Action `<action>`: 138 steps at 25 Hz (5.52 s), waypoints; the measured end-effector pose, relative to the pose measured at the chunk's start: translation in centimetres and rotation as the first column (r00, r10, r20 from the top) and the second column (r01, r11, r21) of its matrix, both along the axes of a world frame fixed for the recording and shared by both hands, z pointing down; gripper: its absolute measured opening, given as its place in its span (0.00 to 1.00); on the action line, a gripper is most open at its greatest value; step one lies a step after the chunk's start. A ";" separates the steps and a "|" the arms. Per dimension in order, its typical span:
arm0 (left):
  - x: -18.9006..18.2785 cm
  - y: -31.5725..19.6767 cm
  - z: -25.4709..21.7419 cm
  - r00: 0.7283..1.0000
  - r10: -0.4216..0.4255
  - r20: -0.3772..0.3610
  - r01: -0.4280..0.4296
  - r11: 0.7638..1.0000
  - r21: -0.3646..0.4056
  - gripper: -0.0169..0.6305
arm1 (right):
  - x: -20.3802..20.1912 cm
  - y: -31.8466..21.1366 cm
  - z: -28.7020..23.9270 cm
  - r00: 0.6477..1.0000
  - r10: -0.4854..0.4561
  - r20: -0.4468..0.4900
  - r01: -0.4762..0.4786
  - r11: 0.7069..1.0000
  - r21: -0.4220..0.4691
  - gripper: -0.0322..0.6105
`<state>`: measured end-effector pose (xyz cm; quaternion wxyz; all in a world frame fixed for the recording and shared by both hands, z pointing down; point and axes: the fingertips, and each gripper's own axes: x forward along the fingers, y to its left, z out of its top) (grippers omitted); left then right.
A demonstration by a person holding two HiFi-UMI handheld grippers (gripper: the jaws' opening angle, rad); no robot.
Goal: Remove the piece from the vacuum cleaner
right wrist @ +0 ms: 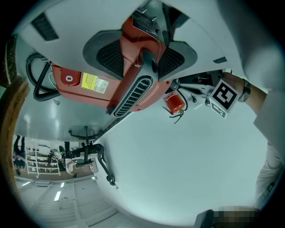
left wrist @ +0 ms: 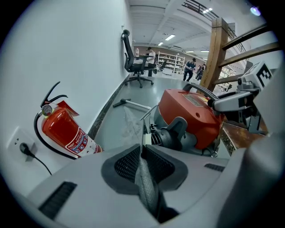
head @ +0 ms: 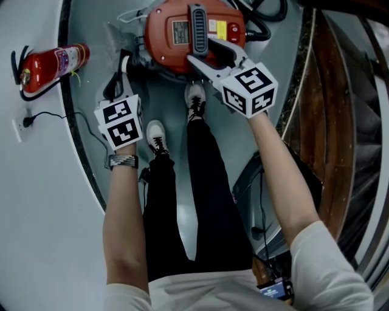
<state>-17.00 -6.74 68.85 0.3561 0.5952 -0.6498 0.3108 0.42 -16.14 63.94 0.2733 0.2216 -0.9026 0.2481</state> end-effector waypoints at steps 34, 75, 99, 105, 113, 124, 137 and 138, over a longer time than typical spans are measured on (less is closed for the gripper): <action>0.6 -3.7 -1.4 0.972 0.234 -0.013 -0.233 0.972 0.024 0.21 | -0.1 0.1 -0.2 1.000 0.004 0.001 -0.004 1.000 0.005 0.43; -1.2 -4.7 0.6 0.973 -0.138 -0.186 0.133 0.990 -0.040 0.06 | -0.1 0.1 -0.2 0.999 -0.034 0.001 0.034 0.999 -0.002 0.43; -2.2 -4.3 0.6 0.942 -0.236 -0.237 0.229 0.972 -0.057 0.06 | -0.1 0.1 -0.3 1.000 -0.027 0.005 0.027 1.000 0.004 0.43; -2.3 -4.4 0.5 0.955 -0.207 -0.212 0.202 0.978 -0.045 0.06 | -0.1 0.2 -0.4 1.000 -0.026 0.008 0.026 1.000 0.006 0.43; -1.4 -3.7 -0.5 0.996 0.058 -0.073 -0.058 0.998 -0.004 0.20 | -0.1 0.1 -0.4 1.000 -0.015 0.010 0.015 0.999 0.032 0.43; 0.0 0.8 -0.9 0.996 0.076 -0.038 -0.078 0.995 -0.056 0.23 | -0.1 0.2 -0.4 1.000 -0.023 0.007 0.023 0.999 0.033 0.42; -0.1 0.7 0.6 0.995 0.104 -0.008 -0.104 0.989 -0.103 0.15 | -0.1 0.2 -0.3 1.000 -0.027 0.005 0.027 0.999 0.033 0.43; -0.1 0.6 0.5 0.995 0.103 -0.010 -0.104 0.989 -0.101 0.15 | -0.1 0.2 -0.3 1.000 -0.028 0.005 0.027 0.999 0.033 0.43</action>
